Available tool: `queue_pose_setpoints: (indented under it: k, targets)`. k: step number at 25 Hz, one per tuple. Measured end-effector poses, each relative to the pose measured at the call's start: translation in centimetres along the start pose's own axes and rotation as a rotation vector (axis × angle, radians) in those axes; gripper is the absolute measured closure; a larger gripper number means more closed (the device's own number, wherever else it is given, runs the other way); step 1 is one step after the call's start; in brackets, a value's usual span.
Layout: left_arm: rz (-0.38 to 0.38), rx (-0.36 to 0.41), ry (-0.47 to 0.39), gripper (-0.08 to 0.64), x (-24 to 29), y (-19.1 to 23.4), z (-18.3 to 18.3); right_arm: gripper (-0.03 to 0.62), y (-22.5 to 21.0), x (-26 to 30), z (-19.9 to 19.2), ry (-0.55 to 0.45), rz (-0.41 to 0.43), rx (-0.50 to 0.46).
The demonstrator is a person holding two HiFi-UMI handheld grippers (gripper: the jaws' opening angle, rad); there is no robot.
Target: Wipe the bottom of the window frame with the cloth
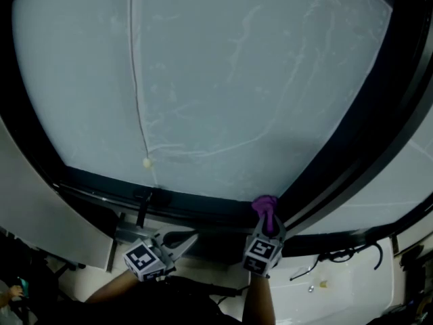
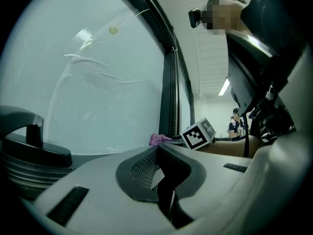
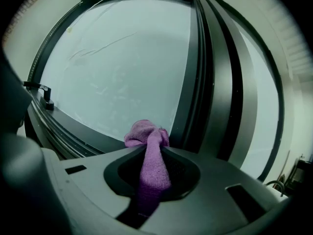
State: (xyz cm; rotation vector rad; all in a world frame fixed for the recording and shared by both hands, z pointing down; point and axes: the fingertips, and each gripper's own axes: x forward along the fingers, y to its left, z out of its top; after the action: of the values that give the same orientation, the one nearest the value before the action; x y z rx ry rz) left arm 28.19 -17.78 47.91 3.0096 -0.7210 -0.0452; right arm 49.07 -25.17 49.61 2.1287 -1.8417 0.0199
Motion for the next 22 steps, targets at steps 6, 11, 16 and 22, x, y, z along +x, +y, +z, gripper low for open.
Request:
queue_pose_setpoints:
  k: [6, 11, 16, 22]
  targets:
    - [0.074, 0.0, 0.019, 0.558, -1.6, 0.2, -0.8, 0.529, 0.7, -0.2, -0.2, -0.023, -0.001, -0.057]
    - [0.102, -0.015, -0.038, 0.557, -3.6, 0.4, -0.2, 0.529, 3.3, -1.0, -0.4, 0.004, 0.057, -0.081]
    - [0.074, 0.0, -0.102, 0.558, -5.7, 0.7, 1.6, 0.529, 4.0, -1.0, -0.4, 0.028, 0.054, -0.105]
    - [0.038, 0.034, -0.157, 0.558, -8.4, 1.6, 3.8, 0.529, 4.9, -1.1, 0.3, 0.106, 0.071, -0.02]
